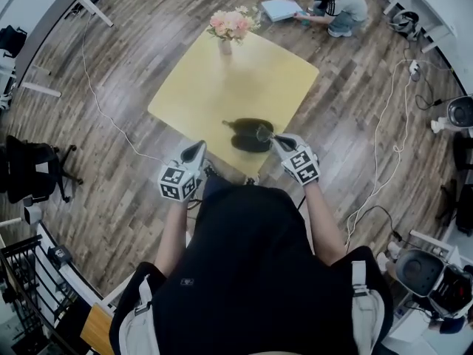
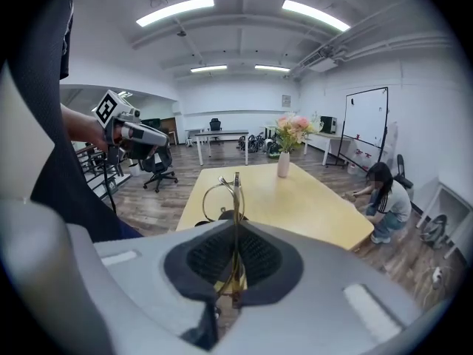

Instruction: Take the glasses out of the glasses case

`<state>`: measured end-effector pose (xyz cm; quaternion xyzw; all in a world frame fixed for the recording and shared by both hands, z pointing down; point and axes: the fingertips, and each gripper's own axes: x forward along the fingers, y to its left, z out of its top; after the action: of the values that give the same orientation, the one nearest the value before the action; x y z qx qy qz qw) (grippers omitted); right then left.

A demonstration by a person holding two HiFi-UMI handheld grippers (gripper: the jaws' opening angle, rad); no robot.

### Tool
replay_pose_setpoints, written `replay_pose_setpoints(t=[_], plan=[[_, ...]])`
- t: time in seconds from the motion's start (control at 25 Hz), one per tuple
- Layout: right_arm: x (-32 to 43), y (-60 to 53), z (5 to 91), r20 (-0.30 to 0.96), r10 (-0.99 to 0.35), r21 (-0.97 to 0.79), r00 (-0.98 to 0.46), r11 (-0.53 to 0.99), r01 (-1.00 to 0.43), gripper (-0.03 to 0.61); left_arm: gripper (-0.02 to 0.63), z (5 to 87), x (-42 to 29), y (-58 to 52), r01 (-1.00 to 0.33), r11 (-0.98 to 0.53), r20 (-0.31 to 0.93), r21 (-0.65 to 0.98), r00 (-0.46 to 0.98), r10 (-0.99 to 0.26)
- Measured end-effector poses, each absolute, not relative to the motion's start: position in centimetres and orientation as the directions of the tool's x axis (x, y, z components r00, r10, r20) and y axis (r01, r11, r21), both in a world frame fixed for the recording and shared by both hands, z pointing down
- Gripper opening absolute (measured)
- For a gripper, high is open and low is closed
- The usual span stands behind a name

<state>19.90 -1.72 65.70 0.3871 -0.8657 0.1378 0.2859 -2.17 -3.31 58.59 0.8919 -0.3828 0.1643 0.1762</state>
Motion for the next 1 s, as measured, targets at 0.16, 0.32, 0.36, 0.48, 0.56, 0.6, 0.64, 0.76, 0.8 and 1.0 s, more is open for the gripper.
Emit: replay_pose_setpoints(t=[0.16,0.32,0.36,0.48,0.56,0.6,0.64,0.76,0.8,1.0], plan=[[20.3,-1.5,64.3,0.57,-0.624,-0.023,-0.535,0.639,-0.769,0.017,0.012,58.8,-1.1,-2.9,-0.72,-0.666,0.435,0.194,0.672,-0.6],[18.7,-0.7,61.7,0.54,-0.654,0.029,-0.53,0.644,-0.765,0.017,0.012,58.7,-1.6,-2.2,-0.696,-0.691,0.434,0.194,0.693,-0.576],[19.1,-0.8,61.2,0.532,-0.659,0.035,-0.532,0.645,-0.764,0.017,0.012,58.8,-0.9,-2.4,-0.691,-0.696,0.437,0.193,0.696,-0.57],[21.4,-1.7,60.0,0.494,-0.681,0.028,-0.541,0.634,-0.773,0.017,0.012,59.2,2.3,-3.2,-0.677,-0.711,0.446,0.19,0.704,-0.553],[22.4,-2.1,59.6,0.476,-0.693,0.023,-0.542,0.625,-0.78,0.017,0.012,59.2,3.7,-3.3,-0.668,-0.72,0.446,0.189,0.712,-0.543],[22.5,-2.2,59.5,0.472,-0.697,0.023,-0.54,0.622,-0.783,0.017,0.012,59.2,4.0,-3.3,-0.663,-0.725,0.446,0.188,0.715,-0.538],[22.6,-2.1,59.6,0.472,-0.699,0.025,-0.538,0.62,-0.784,0.017,0.012,59.3,4.1,-3.2,-0.658,-0.729,0.448,0.187,0.718,-0.533],[22.6,-1.9,60.0,0.473,-0.701,0.023,-0.533,0.615,-0.788,0.017,0.012,59.2,4.4,-3.3,-0.646,-0.741,0.453,0.183,0.724,-0.519],[22.7,-1.9,60.0,0.471,-0.703,0.017,-0.534,0.612,-0.791,0.017,0.012,59.1,4.6,-3.4,-0.643,-0.744,0.454,0.182,0.726,-0.516],[23.1,-2.0,59.9,0.46,-0.714,0.004,-0.528,0.596,-0.803,0.017,0.012,59.1,5.1,-3.9,-0.629,-0.757,0.46,0.179,0.733,-0.501]])
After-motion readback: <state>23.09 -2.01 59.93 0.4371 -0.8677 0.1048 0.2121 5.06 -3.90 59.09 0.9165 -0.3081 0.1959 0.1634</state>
